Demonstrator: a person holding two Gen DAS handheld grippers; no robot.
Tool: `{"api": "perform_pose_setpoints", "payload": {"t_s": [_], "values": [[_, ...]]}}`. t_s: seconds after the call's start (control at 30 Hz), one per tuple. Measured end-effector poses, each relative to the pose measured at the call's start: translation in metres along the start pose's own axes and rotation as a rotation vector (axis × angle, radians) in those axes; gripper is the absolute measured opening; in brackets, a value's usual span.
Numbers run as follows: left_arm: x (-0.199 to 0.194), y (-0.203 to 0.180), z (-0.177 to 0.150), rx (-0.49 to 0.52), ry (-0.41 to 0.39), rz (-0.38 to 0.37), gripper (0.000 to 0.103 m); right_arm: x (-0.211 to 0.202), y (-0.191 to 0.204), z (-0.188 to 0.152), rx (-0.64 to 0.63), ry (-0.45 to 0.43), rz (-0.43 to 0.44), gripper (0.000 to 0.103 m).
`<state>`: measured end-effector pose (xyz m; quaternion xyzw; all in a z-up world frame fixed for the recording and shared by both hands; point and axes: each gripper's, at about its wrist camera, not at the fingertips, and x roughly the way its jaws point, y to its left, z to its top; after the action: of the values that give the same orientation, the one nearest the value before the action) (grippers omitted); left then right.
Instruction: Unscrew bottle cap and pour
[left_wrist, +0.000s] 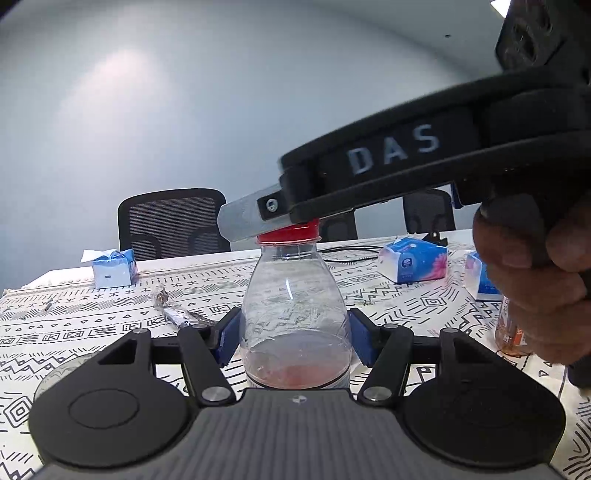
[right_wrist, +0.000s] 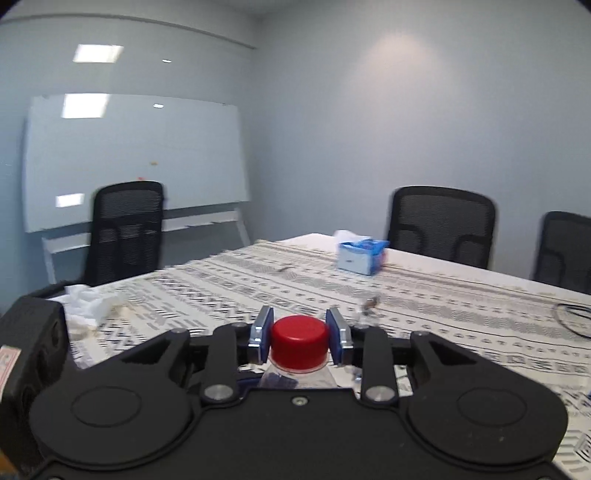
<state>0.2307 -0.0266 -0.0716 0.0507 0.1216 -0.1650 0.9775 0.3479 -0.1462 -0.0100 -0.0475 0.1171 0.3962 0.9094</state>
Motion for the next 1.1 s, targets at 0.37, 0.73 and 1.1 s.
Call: {"api": "perform_pose_setpoints", "payload": {"t_s": [0.37, 0.73, 1.1], "values": [[0.063, 0.042, 0.006, -0.016, 0.015, -0.003, 0.058, 0.001, 0.003, 0.012, 0.132, 0.052, -0.068, 0.036], [0.114, 0.074, 0.009, -0.024, 0.017, 0.004, 0.058, 0.005, 0.047, 0.007, 0.029, 0.040, -0.315, 0.033], [0.137, 0.084, 0.008, -0.015, 0.016, 0.002, 0.058, 0.000, 0.038, 0.006, 0.030, 0.035, -0.243, 0.032]]}}
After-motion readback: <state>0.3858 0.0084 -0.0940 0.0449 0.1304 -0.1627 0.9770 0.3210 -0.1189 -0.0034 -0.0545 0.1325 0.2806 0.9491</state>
